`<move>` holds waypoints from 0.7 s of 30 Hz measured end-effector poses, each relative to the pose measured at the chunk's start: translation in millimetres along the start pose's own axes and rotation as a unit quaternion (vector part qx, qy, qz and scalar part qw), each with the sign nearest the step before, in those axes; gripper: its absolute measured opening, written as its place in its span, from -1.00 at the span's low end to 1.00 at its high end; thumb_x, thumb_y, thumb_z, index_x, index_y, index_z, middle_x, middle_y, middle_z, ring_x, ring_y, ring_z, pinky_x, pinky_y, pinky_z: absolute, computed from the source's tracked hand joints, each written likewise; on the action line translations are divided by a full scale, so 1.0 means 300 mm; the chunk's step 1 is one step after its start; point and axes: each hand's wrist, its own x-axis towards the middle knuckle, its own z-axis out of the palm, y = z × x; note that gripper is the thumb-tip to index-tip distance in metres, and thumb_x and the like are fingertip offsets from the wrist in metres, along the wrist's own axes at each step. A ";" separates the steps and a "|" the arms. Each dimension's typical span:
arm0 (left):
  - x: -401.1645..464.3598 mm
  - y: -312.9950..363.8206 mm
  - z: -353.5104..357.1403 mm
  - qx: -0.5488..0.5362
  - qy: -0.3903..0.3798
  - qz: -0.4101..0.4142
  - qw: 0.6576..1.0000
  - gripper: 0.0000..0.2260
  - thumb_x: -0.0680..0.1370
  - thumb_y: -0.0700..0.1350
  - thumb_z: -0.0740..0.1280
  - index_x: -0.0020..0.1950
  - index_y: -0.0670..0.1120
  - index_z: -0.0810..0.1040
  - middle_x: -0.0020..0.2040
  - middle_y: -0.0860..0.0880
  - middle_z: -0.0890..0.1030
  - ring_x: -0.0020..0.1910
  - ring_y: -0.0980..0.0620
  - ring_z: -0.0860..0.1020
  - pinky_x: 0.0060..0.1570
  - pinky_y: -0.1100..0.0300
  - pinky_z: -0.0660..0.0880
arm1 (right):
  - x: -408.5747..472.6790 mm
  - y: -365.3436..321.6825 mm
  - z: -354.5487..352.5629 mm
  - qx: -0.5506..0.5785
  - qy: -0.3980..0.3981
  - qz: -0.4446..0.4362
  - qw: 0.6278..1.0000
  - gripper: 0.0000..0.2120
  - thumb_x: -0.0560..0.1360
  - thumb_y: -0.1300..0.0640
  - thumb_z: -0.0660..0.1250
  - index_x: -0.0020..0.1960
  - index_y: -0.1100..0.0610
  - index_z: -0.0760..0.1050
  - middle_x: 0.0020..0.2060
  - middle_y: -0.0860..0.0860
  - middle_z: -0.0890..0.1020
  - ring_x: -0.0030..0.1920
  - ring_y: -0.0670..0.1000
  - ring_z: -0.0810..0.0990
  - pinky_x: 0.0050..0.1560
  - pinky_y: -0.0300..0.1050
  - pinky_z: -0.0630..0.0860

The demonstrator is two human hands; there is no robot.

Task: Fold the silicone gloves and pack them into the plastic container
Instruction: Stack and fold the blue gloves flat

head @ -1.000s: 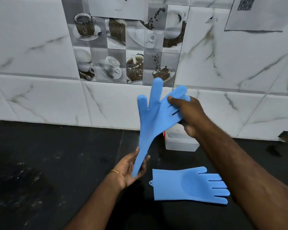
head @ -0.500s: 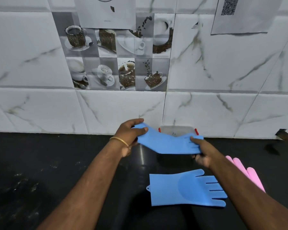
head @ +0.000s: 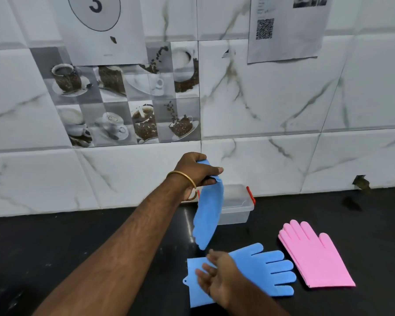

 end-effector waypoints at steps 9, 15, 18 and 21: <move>-0.022 0.107 0.082 -0.031 -0.006 0.030 0.999 -0.42 0.34 -0.31 0.56 0.30 -0.21 0.42 -0.11 -0.15 0.61 -0.43 0.05 0.65 -0.40 0.26 0.60 | -0.129 -0.209 0.333 -0.293 -0.194 -0.333 0.875 -0.67 0.61 0.25 0.20 0.37 0.26 0.38 0.13 0.08 0.51 0.16 0.09 0.47 0.23 0.10 0.44; -0.069 0.126 0.010 -0.080 -0.017 0.048 0.996 -0.44 0.35 -0.31 0.54 0.30 -0.26 0.44 0.10 -0.26 0.63 -0.27 0.03 0.69 -0.35 0.29 0.57 | -0.109 -0.433 0.282 -0.373 -0.070 -0.389 0.840 -0.43 0.54 0.02 0.35 0.50 0.01 0.26 0.32 -0.05 0.44 0.33 0.03 0.42 0.38 0.06 0.40; -0.083 0.091 -0.053 -0.075 -0.012 0.031 0.997 -0.45 0.35 -0.31 0.54 0.30 -0.26 0.46 0.11 -0.21 0.61 -0.19 0.04 0.69 -0.30 0.27 0.59 | -0.059 -0.485 0.173 -0.340 -0.058 -0.381 0.858 -0.49 0.53 0.03 0.40 0.44 0.04 0.36 0.32 0.00 0.49 0.26 -0.01 0.45 0.29 0.00 0.42; -0.098 0.019 -0.089 -0.076 -0.015 -0.003 0.997 -0.44 0.35 -0.33 0.53 0.31 -0.25 0.46 0.14 -0.17 0.60 -0.06 0.01 0.65 -0.27 0.26 0.61 | -0.011 -0.511 0.062 -0.346 -0.041 -0.374 0.859 -0.48 0.52 0.11 0.43 0.44 0.08 0.38 0.36 0.06 0.50 0.32 0.02 0.46 0.29 -0.03 0.39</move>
